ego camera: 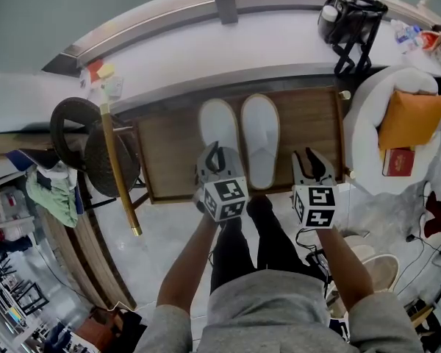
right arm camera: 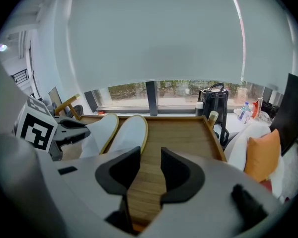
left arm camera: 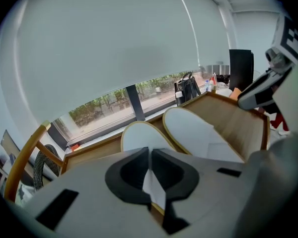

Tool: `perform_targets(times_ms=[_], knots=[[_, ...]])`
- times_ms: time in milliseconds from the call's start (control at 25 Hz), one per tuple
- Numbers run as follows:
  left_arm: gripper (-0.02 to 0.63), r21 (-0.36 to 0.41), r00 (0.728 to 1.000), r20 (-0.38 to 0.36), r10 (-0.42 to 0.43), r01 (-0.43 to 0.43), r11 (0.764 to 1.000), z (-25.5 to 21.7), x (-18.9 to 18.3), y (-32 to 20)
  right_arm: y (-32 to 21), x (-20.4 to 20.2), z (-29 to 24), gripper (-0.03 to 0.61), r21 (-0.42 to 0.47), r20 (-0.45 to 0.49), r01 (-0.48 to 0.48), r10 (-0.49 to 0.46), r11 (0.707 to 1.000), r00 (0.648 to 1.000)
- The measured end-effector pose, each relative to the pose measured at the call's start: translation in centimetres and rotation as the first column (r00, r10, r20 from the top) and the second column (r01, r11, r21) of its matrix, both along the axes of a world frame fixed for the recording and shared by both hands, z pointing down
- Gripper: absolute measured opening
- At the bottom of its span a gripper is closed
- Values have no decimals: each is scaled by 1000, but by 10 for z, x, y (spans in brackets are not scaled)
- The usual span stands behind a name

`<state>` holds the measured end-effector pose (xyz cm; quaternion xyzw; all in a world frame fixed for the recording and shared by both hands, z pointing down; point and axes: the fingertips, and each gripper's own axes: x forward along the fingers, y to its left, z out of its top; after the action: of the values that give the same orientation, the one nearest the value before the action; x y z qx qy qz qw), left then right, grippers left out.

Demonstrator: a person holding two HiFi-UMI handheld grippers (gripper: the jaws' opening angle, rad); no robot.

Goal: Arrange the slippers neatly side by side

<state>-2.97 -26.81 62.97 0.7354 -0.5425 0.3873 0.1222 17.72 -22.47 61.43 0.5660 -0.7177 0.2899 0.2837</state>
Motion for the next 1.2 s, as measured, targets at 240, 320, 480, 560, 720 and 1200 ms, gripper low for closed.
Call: perform_targets(times_ms=[240, 320, 480, 560, 720, 1200], knots=[[31, -45, 999, -43, 13, -15, 999, 5, 5, 4, 0, -1, 2, 138, -7, -1, 2, -2, 1000, 1000], [70, -70, 997, -80, 23, -28, 997, 8, 7, 8, 0, -3, 3, 138, -6, 3, 3, -3, 1000, 1000], [224, -98, 988, -154, 22, -37, 994, 9, 11, 10, -2, -6, 1, 138, -1, 15, 8, -8, 1000, 1000], [238, -106, 985, -172, 15, -34, 994, 4, 8, 12, -2, -8, -4, 138, 3, 19, 12, -12, 1000, 1000], [252, -91, 979, -204, -3, -15, 996, -17, 3, 16, -5, -7, -22, 138, 34, 23, 19, -20, 999, 1000], [235, 109, 959, -284, 23, 8, 994, -152, -4, 37, -1, -7, -135, 75, 182, 28, 90, -97, 979, 995]])
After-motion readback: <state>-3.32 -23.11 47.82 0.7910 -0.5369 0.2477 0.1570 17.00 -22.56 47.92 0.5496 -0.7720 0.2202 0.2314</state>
